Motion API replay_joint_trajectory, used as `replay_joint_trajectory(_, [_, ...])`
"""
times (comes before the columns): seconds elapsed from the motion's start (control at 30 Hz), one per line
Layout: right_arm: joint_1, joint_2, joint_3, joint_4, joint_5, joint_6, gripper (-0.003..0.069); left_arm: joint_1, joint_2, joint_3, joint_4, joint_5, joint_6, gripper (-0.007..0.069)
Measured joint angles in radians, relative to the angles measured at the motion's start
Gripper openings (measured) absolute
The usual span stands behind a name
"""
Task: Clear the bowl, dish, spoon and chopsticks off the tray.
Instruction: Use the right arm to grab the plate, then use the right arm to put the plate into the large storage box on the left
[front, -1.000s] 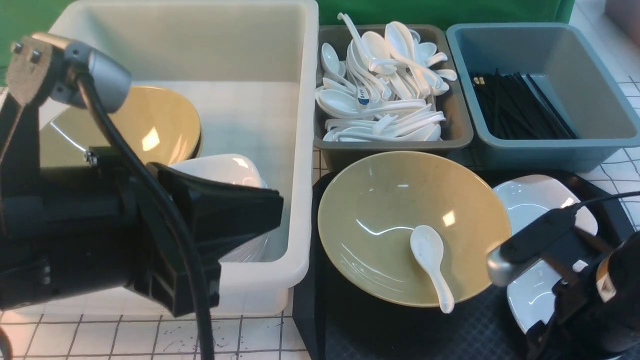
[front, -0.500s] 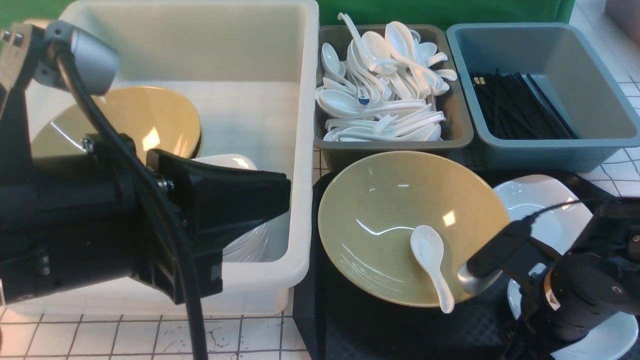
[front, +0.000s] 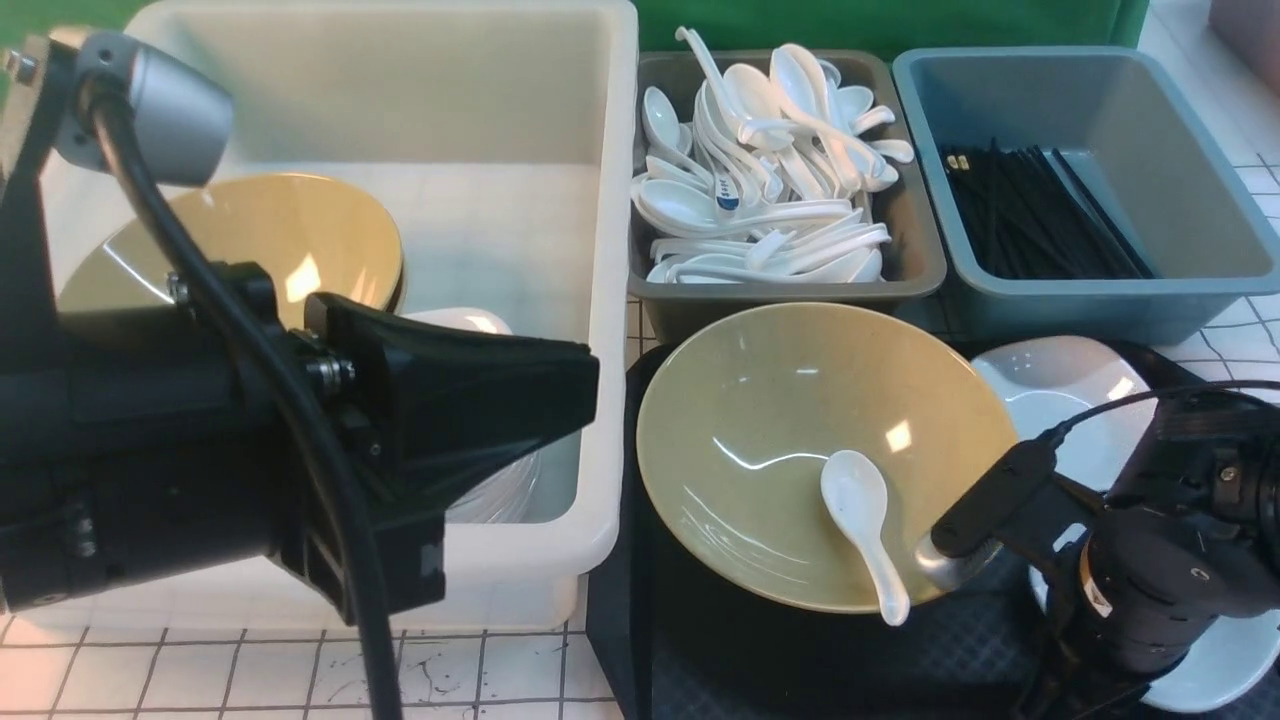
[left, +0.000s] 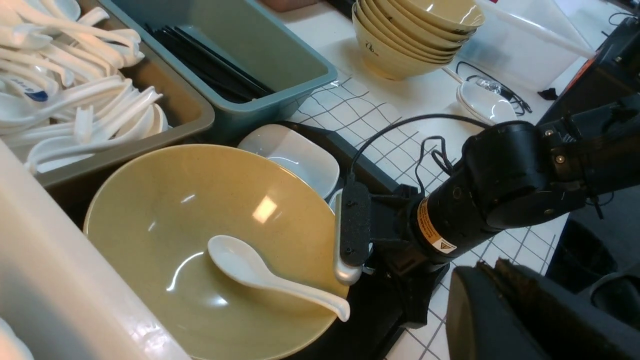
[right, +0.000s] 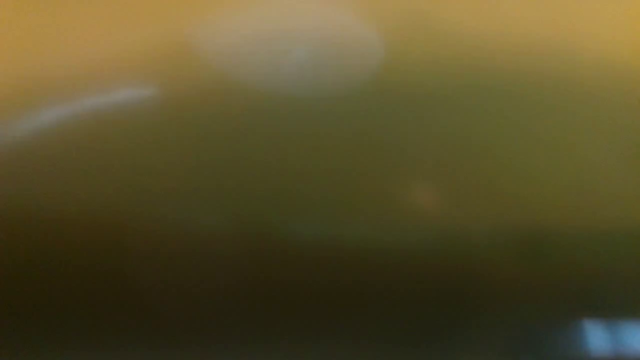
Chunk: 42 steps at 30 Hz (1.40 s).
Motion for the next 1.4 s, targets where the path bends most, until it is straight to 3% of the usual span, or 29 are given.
replay_joint_trajectory(0.1, [0.000,-0.038,0.006,0.008,0.036,-0.002,0.0158,0.000,0.000,0.000,-0.004,0.000,0.002,-0.0001])
replay_joint_trajectory(0.27, [0.000,-0.184,-0.024,0.110,0.228,-0.027,0.0055,0.000,0.000,0.000,-0.007,0.001,0.004,-0.0001])
replay_joint_trajectory(0.47, [-0.001,-0.352,-0.177,0.198,0.465,-0.048,0.0050,0.000,0.000,0.000,0.010,0.007,-0.013,-0.0001])
replay_joint_trajectory(0.57, [0.015,-0.368,-0.386,0.234,0.507,-0.154,0.0050,0.000,-0.003,0.000,0.107,0.007,-0.088,-0.0001])
replay_joint_trajectory(0.67, [0.078,-0.332,-0.546,0.252,0.466,-0.287,0.0050,0.000,-0.020,-0.008,0.255,0.017,-0.218,-0.0001])
replay_joint_trajectory(0.9, [0.306,-0.059,-0.926,0.281,0.320,-0.737,0.0050,0.000,-0.193,-0.058,0.850,0.211,-0.912,-0.0001])
replay_joint_trajectory(0.93, [0.306,-0.050,-0.934,0.281,0.317,-0.737,0.0050,0.000,-0.193,-0.059,0.862,0.211,-0.912,-0.0001])
replay_joint_trajectory(1.0, [0.356,0.046,-1.003,0.283,0.284,-0.813,0.0050,0.000,-0.273,-0.060,0.976,0.300,-1.078,-0.0001])
replay_joint_trajectory(1.17, [0.432,0.214,-1.111,0.286,0.235,-0.916,0.0050,0.000,-0.408,-0.061,1.076,0.418,-1.194,-0.0001])
replay_joint_trajectory(1.4, [0.458,0.409,-1.200,0.291,0.198,-0.954,0.0050,0.000,-0.460,-0.061,1.079,0.496,-1.202,-0.0001])
